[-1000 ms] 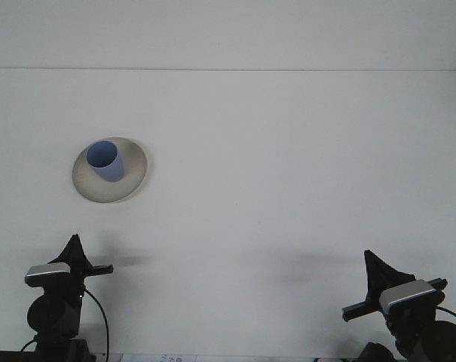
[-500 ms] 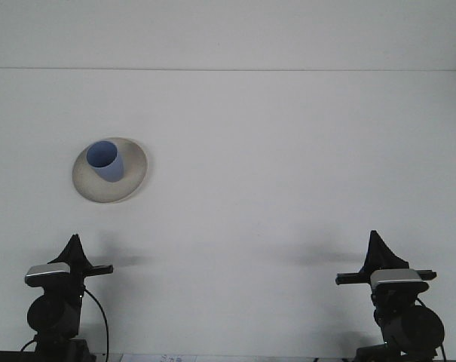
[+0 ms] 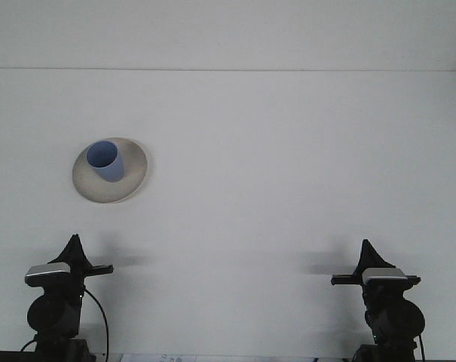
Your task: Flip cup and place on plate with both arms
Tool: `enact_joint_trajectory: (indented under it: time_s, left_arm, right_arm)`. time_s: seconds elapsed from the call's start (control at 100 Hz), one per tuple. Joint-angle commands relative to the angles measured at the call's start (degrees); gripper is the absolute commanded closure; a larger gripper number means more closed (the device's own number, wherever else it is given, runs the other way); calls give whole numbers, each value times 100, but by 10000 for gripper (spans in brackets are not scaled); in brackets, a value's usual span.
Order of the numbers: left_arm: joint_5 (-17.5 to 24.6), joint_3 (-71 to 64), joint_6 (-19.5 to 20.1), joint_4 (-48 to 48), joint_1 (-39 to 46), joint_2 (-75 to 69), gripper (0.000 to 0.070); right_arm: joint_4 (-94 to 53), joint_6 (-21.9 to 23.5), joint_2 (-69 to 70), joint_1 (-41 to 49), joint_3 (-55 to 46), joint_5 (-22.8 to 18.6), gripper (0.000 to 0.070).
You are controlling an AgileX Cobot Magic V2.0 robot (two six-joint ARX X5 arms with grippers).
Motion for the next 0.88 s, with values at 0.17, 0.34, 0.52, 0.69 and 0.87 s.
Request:
enact_joint_trajectory:
  time_s: [0.17, 0.34, 0.52, 0.69, 0.87]
  left_arm:
    - [-7, -109, -31, 72, -4, -11, 685]
    - [-7, -109, -33, 72, -4, -11, 685]
    - [-9, -109, -31, 72, -4, -11, 685]
    - [-7, -109, -31, 74, -4, -11, 685]
    - [-7, -109, -31, 72, -4, -11, 685]
  right_arm:
    - [11, 105, -7, -4, -9, -20, 693]
    - [11, 103, -7, -4, -9, -17, 693]
    - [11, 103, -7, -4, -9, -17, 693]
    - [11, 103, -7, -4, -9, -17, 693]
    - [11, 103, -7, -4, -9, -17, 693]
